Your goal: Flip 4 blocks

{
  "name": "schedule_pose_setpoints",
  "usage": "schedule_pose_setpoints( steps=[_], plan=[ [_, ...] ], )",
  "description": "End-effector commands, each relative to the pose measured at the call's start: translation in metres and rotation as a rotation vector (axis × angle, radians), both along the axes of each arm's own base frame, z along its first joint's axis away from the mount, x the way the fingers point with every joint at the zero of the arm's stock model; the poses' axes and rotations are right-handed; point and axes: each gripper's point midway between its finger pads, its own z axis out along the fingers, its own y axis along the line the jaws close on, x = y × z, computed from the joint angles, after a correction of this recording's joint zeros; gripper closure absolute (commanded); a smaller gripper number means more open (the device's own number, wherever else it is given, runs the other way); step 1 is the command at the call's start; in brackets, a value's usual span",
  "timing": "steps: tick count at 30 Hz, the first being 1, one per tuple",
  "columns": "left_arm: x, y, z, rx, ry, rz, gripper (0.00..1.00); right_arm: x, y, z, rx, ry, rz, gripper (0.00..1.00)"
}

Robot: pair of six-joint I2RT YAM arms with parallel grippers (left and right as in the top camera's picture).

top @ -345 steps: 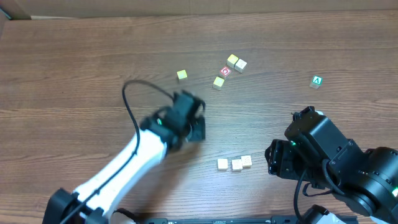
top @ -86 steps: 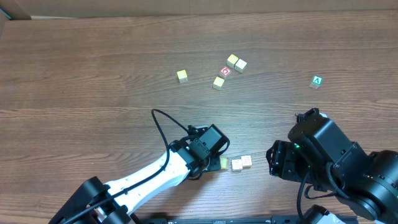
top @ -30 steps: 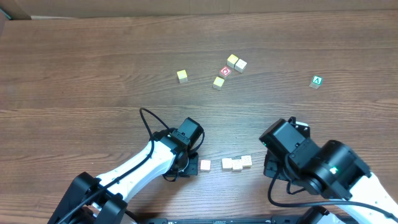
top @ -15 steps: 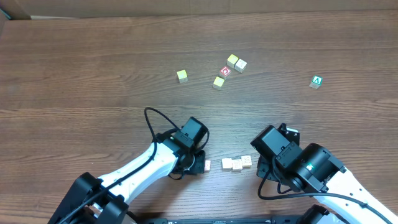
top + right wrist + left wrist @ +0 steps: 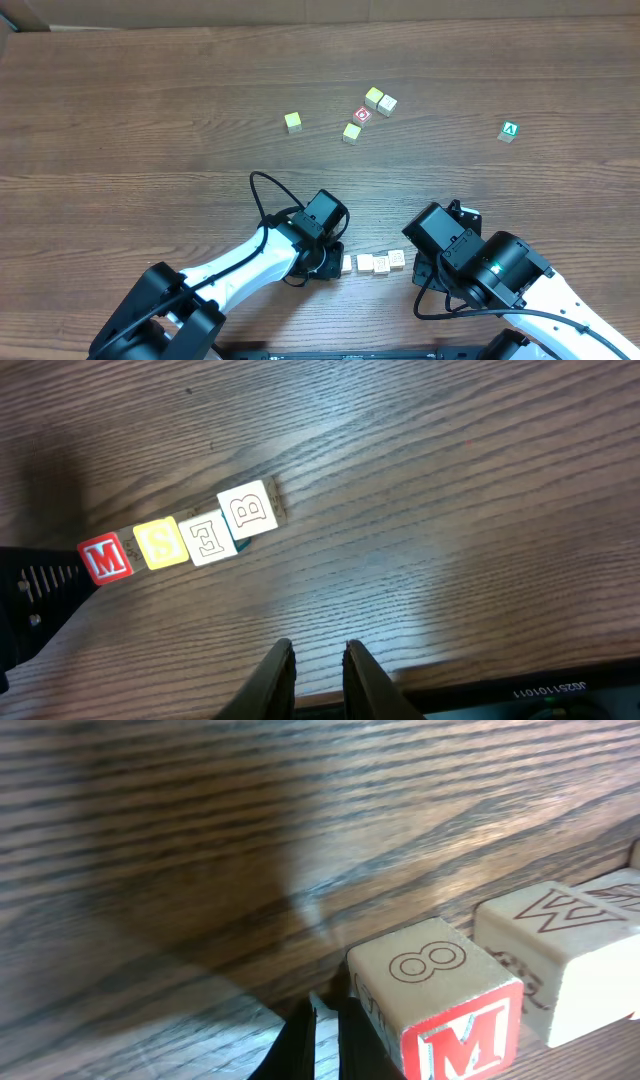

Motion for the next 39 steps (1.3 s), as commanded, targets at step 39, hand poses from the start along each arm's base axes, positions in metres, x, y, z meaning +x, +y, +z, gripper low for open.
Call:
schedule_pose_setpoints(
  steps=[39],
  plan=[
    [-0.001,0.001,-0.005,0.006,0.027,-0.029,0.76,-0.002,-0.004,-0.001,-0.009,0.006,-0.008,0.78]
  ],
)
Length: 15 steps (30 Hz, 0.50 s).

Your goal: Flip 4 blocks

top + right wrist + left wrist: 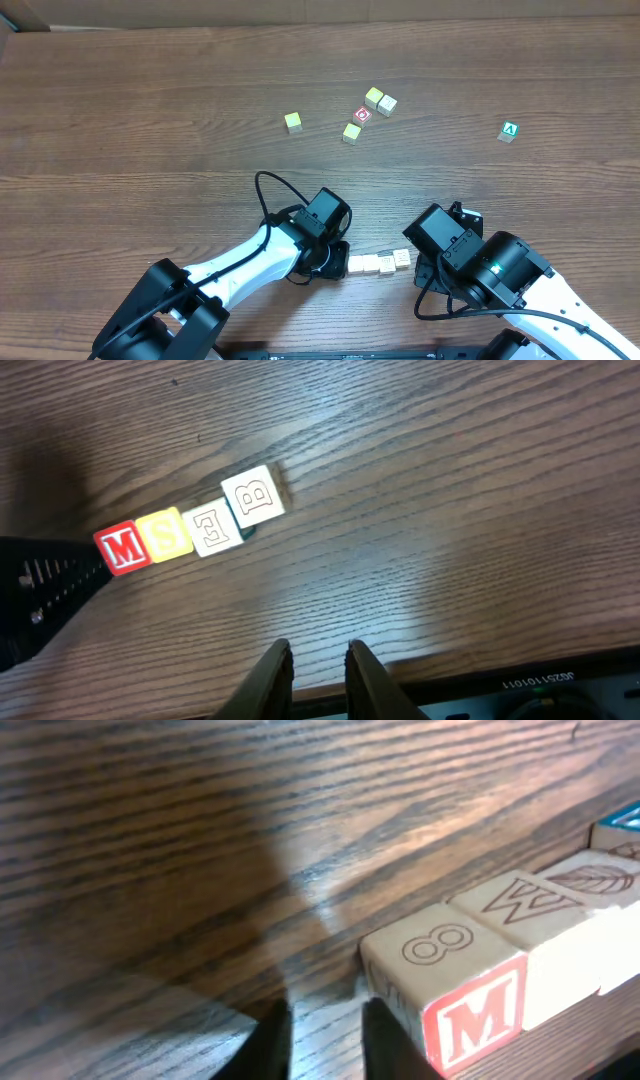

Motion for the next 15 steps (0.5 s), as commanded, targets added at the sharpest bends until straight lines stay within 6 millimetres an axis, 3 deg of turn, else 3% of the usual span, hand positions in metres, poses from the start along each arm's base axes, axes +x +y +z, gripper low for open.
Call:
schedule_pose_setpoints(
  steps=[1,7,12,15],
  plan=[
    [0.003,0.017,-0.005,0.086,0.007,0.019,0.74,0.003,0.0,0.0,0.008,-0.014,-0.008,0.78],
    [0.021,0.044,0.022,0.205,-0.019,0.081,0.67,0.013,0.01,0.003,0.052,-0.058,-0.024,0.76],
    [0.03,0.047,0.044,0.207,-0.02,0.104,0.69,0.032,0.026,0.001,0.095,-0.108,-0.031,0.79],
    [0.036,0.046,0.054,0.197,-0.05,0.109,0.69,0.04,0.033,-0.013,0.097,-0.107,-0.039,0.83]
  ],
)
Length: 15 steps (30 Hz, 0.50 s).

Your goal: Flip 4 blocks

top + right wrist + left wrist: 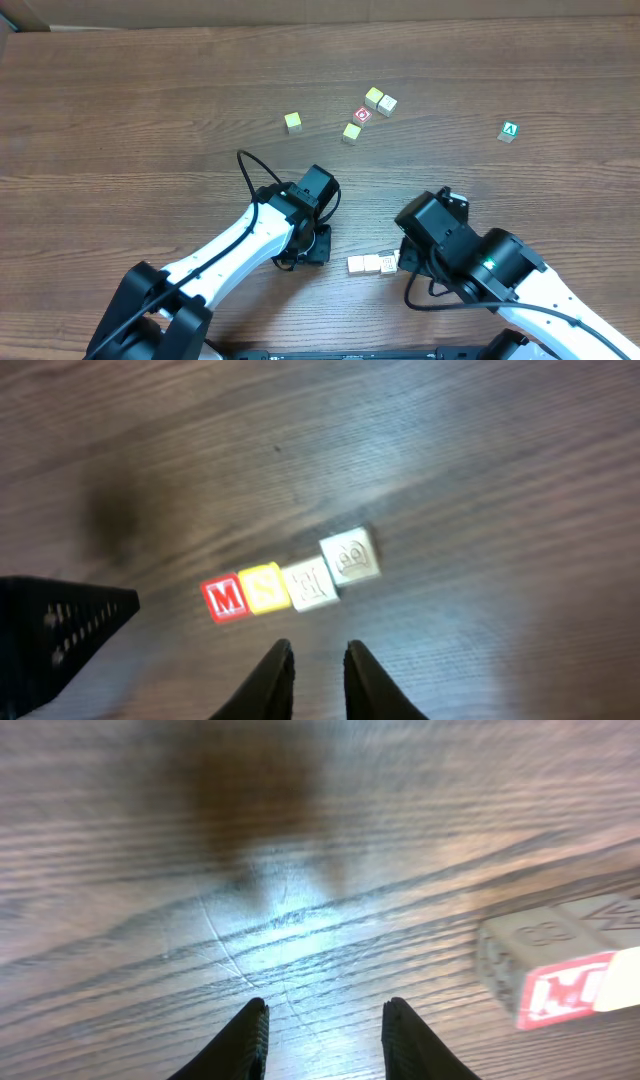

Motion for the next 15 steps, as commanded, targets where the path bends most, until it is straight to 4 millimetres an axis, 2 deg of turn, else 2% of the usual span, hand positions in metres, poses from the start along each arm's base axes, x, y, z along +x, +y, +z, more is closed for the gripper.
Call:
schedule_pose_setpoints(
  steps=[1,10,15],
  plan=[
    [0.017,-0.001,0.024,-0.013,-0.09,-0.002,0.69,0.005,0.001,-0.023,-0.023,0.024,-0.028,0.84],
    [0.011,0.009,0.029,0.027,-0.087,0.0,0.68,0.025,0.015,-0.058,-0.074,0.05,-0.024,0.87],
    [0.011,0.011,0.028,0.037,-0.086,0.0,0.67,0.036,0.011,-0.081,-0.116,0.093,-0.061,0.89]
  ],
)
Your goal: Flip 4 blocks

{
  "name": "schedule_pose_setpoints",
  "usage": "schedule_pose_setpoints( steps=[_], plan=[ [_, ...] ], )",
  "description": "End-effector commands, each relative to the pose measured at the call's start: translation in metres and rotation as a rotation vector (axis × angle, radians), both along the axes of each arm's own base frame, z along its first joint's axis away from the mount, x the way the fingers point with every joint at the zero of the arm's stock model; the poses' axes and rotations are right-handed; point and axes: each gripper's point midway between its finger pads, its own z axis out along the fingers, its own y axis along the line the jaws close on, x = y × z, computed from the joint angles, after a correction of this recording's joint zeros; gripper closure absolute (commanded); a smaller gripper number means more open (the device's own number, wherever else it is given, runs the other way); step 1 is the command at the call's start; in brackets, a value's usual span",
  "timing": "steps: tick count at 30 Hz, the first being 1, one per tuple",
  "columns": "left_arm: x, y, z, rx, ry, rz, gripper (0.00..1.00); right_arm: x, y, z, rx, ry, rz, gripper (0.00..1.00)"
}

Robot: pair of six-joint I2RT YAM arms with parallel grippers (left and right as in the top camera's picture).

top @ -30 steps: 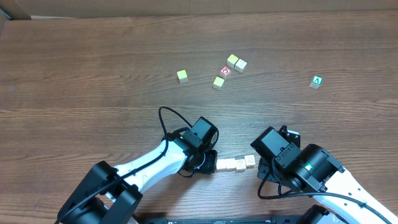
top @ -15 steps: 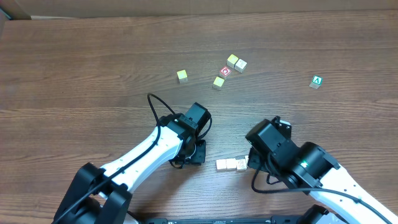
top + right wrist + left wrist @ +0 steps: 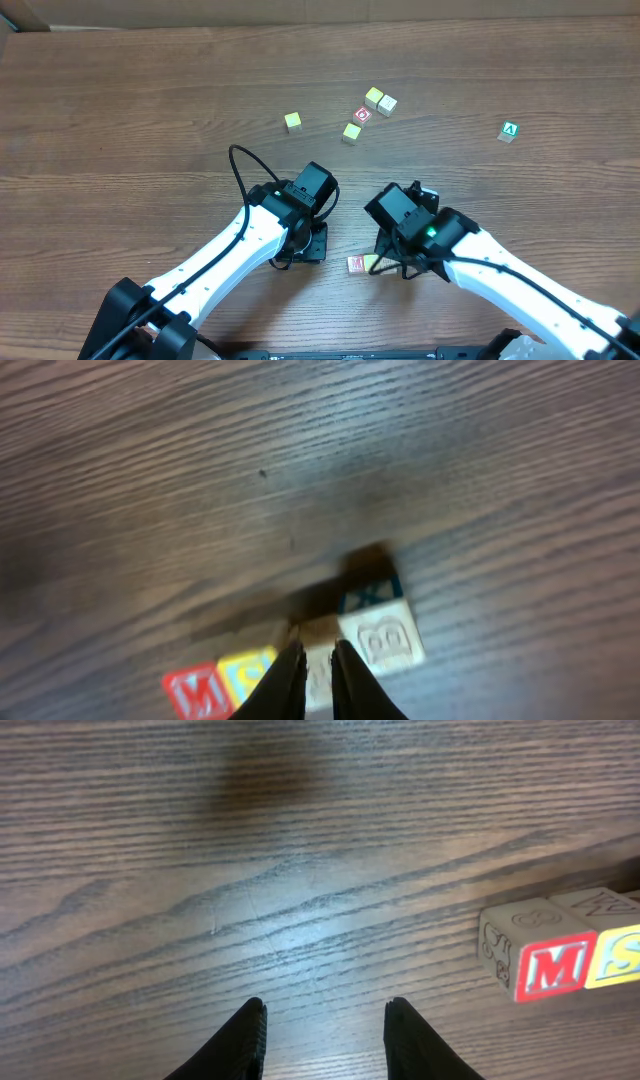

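A row of four blocks lies near the table's front: red M [image 3: 200, 695], yellow S [image 3: 248, 668], a pale block [image 3: 318, 635] and pale B [image 3: 385, 640]. My right gripper [image 3: 317, 650] is shut, its tips low over the third, pale block, which they partly hide. In the overhead view it [image 3: 388, 262] covers most of the row, with only the left-end block [image 3: 355, 264] showing. My left gripper [image 3: 325, 1020] is open and empty, left of the row, with the M block [image 3: 545, 970] off to its right.
Several loose blocks lie further back: yellow-green ones [image 3: 292, 121] [image 3: 351, 131], a red one [image 3: 362, 114], a touching pair [image 3: 379, 99], and a green A block [image 3: 510, 130] at the far right. The left arm's cable [image 3: 240, 165] loops above its wrist.
My right gripper was higher and nearer the front edge, with the whole row in its view. Now it is low over the third block. The left gripper is still open and back.
My left gripper was shut against the M end of a loosely spaced row. Then the blocks were close together, its fingers slightly apart. Then it was open and back from the row while the right wrist looked down from higher. Now the right gripper is at the row.
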Motion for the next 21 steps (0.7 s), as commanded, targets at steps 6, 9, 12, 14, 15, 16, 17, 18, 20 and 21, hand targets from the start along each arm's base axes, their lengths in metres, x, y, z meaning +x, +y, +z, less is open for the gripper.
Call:
schedule_pose_setpoints(
  steps=[6,9,12,14,15,16,17,18,20,21],
  plan=[
    [0.009,0.002,0.009,0.007,-0.048,-0.003,0.67,0.004,-0.017,-0.015,-0.07,0.049,-0.007,0.96],
    [0.011,0.005,0.009,0.022,-0.058,-0.002,0.67,-0.003,-0.023,-0.007,-0.073,0.055,-0.013,0.96],
    [0.012,0.006,0.009,0.03,-0.064,-0.001,0.66,-0.019,-0.033,0.002,-0.074,0.094,-0.072,0.96],
    [0.013,0.007,0.009,0.036,-0.068,-0.001,0.66,-0.034,-0.031,0.003,-0.037,0.144,-0.083,0.96],
    [0.013,0.008,0.009,0.038,-0.07,0.0,0.66,-0.04,-0.029,0.002,-0.018,0.165,-0.083,0.96],
    [0.014,0.008,0.009,0.041,-0.072,0.0,0.66,-0.046,-0.029,-0.001,-0.003,0.184,-0.095,0.96],
    [0.014,0.009,0.009,0.043,-0.073,0.0,0.66,-0.053,-0.03,-0.007,0.01,0.202,-0.112,0.96],
    [0.014,0.009,0.009,0.043,-0.074,0.0,0.65,-0.058,-0.029,-0.011,0.027,0.213,-0.112,0.96],
    [0.014,0.009,0.009,0.044,-0.074,0.0,0.65,-0.066,-0.028,-0.021,0.06,0.227,-0.106,0.96],
    [0.014,0.009,0.009,0.046,-0.075,0.0,0.64,-0.071,-0.028,-0.026,0.077,0.24,-0.103,0.96]
  ],
)
